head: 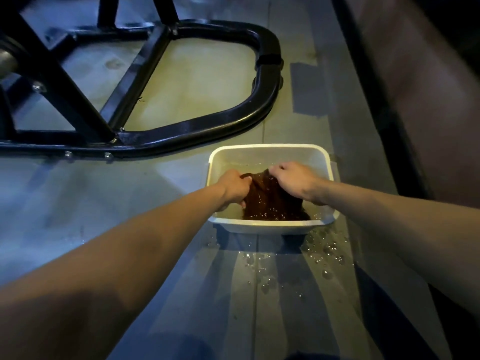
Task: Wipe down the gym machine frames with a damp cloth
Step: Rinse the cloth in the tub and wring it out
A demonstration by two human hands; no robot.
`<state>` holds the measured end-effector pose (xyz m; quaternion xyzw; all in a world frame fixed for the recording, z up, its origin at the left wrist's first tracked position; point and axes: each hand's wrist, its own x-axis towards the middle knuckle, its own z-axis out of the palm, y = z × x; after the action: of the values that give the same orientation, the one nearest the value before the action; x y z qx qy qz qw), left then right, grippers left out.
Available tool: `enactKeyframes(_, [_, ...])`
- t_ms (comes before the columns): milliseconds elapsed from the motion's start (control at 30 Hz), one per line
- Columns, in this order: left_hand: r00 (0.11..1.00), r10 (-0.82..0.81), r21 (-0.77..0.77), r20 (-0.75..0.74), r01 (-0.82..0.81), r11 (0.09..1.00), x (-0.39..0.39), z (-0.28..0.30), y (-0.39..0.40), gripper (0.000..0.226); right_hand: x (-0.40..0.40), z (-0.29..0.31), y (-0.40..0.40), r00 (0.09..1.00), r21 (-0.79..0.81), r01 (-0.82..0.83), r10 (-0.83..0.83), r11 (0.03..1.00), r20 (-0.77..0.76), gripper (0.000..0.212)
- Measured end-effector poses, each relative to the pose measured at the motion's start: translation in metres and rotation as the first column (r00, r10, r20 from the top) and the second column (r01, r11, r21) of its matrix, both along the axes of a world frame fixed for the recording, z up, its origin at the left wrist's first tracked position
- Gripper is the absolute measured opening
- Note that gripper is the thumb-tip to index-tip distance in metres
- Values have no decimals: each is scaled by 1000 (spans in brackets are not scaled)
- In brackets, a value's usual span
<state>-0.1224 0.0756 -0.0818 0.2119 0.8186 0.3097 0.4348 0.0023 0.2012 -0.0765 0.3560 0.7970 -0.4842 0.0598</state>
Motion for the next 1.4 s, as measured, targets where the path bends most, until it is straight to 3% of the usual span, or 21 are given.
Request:
enactKeyframes(100, [999, -38, 69, -38, 40, 997, 11, 4, 5, 28, -9, -2, -23, 978, 155, 113, -83, 981, -191, 44])
enactKeyframes(200, [993, -117, 69, -19, 118, 991, 15, 11, 7, 24, -11, -13, -27, 992, 367, 78, -36, 927, -119, 40])
enactKeyframes(300, [996, -86, 98, 9, 85, 992, 14, 17, 9, 21, -5, -16, -15, 997, 424, 73, -69, 903, -25, 39])
enactKeyframes(400, [1000, -2, 158, 8, 1, 987, 10, 19, 7, 23, -10, -11, -32, 989, 493, 55, 22, 868, -148, 37])
enactKeyframes(467, [996, 9, 192, 92, -26, 981, 4, 20, 2, 25, -10, -9, -37, 982, 566, -1, 107, 824, -154, 37])
enactKeyframes(567, [990, 1, 180, 143, -27, 983, 0, 29, 3, 25, -4, -13, -4, 994, 516, -112, 90, 849, 68, 48])
enactKeyframes(667, [985, -122, 73, -121, 131, 989, -5, 25, 5, 22, -2, -10, 17, 976, 335, -142, 76, 931, 204, 55])
enactKeyframes(733, [947, -202, 12, -250, 211, 977, -6, 15, 1, 19, -6, -7, 17, 964, 263, -168, 102, 950, 247, 55])
enactKeyframes(833, [869, -327, -81, -372, 321, 944, -9, 6, 0, 33, -8, -13, 15, 965, 260, -173, 112, 950, 235, 42])
enactKeyframes(933, [859, -475, -131, -191, 457, 880, -7, 3, 3, 54, -6, -15, 8, 952, 272, -260, 199, 926, 231, 24])
enactKeyframes(967, [842, -525, -170, -119, 504, 847, -6, 0, 4, 67, -5, -12, 7, 928, 254, -328, 259, 910, 269, 30])
enactKeyframes(1033, [714, -671, -329, -201, 596, 733, -4, -12, 4, 95, -3, -5, 7, 802, 237, -535, 399, 811, 445, 61])
enactKeyframes(1067, [623, -730, -414, -281, 608, 678, -2, -16, 4, 97, -1, -3, 7, 714, 239, -628, 427, 740, 555, 78])
enactKeyframes(1133, [484, -796, -494, -363, 625, 605, 4, -15, 5, 72, 5, -2, 6, 626, 275, -708, 397, 651, 671, 93])
enactKeyframes(1200, [383, -838, -532, -389, 650, 543, 9, -11, 7, 37, 11, -6, 4, 683, 307, -660, 378, 685, 625, 81])
enactKeyframes(1267, [356, -841, -555, -406, 636, 537, 11, -9, 8, 17, 18, -9, 1, 753, 267, -590, 399, 762, 522, 52])
enactKeyframes(1333, [442, -800, -505, -407, 621, 600, 10, -11, 8, 21, 23, -11, -1, 792, 265, -552, 398, 790, 464, 22])
enactKeyframes(1400, [570, -734, -396, -370, 618, 679, 7, -11, 7, 33, 23, -10, 0, 821, 246, -510, 382, 824, 424, 13])
